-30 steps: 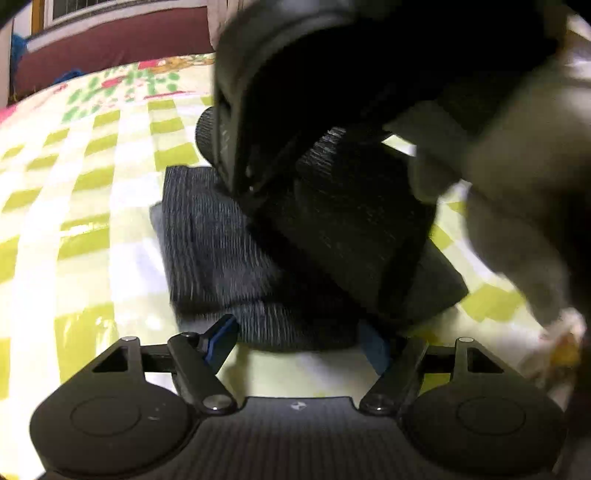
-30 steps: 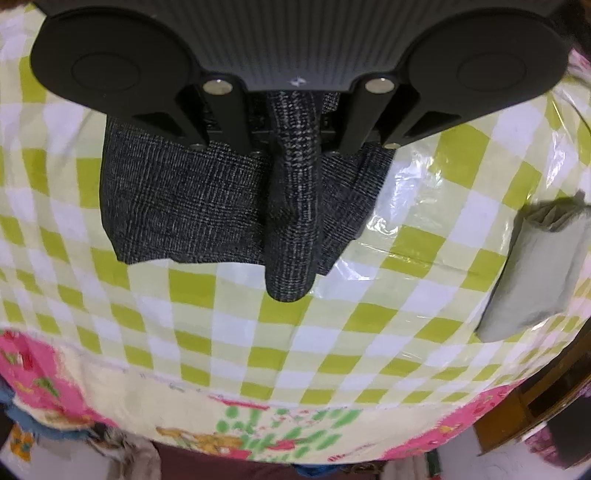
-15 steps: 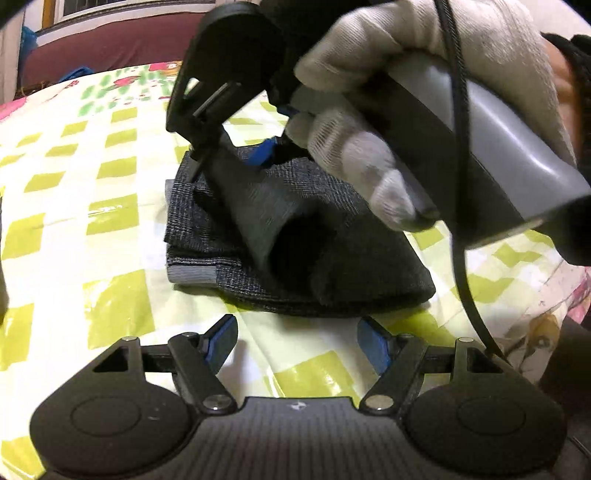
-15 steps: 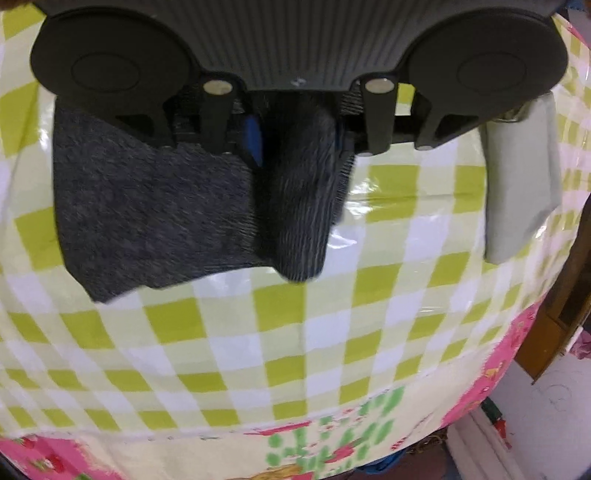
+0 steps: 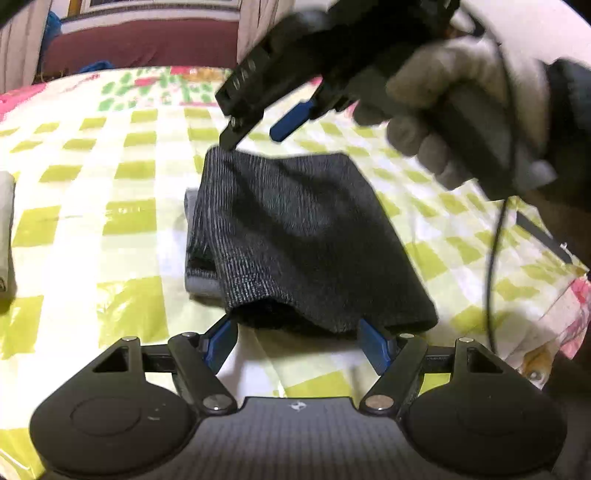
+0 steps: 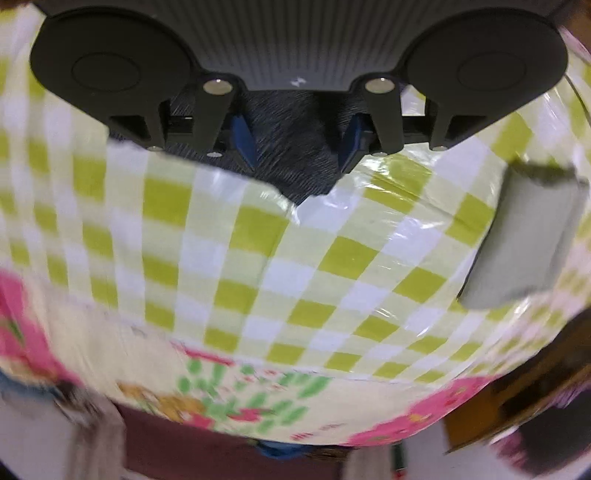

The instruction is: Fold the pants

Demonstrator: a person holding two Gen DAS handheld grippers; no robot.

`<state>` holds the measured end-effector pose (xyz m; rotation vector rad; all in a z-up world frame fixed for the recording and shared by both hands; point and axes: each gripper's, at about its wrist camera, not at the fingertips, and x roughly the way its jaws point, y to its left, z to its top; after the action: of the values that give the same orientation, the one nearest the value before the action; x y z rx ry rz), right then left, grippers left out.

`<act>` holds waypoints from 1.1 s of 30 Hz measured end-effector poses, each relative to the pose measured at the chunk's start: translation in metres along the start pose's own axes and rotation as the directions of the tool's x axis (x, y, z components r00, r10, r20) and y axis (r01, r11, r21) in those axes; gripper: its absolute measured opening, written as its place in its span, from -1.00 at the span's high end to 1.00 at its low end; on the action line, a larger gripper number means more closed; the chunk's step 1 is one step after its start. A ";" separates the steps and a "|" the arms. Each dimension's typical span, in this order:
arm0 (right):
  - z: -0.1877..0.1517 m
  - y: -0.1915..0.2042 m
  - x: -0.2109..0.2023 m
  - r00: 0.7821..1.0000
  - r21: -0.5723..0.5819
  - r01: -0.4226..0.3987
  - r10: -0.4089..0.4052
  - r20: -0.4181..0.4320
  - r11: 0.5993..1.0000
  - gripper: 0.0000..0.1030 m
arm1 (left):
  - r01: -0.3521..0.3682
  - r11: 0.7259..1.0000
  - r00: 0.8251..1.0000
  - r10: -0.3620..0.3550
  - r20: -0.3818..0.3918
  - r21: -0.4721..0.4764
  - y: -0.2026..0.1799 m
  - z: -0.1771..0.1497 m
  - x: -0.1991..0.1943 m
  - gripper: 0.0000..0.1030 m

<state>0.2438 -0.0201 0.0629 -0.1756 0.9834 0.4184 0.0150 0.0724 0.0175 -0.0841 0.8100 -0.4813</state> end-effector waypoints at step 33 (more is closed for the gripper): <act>-0.026 -0.079 -0.055 0.960 0.177 -0.252 0.223 0.168 0.952 0.76 | -0.093 0.995 0.995 0.094 0.042 -0.020 -0.015 0.041 0.001 0.34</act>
<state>0.2302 -0.1146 0.0916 0.1534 0.8976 0.5435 0.0392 0.0541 0.0485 -0.0723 0.7722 -0.3828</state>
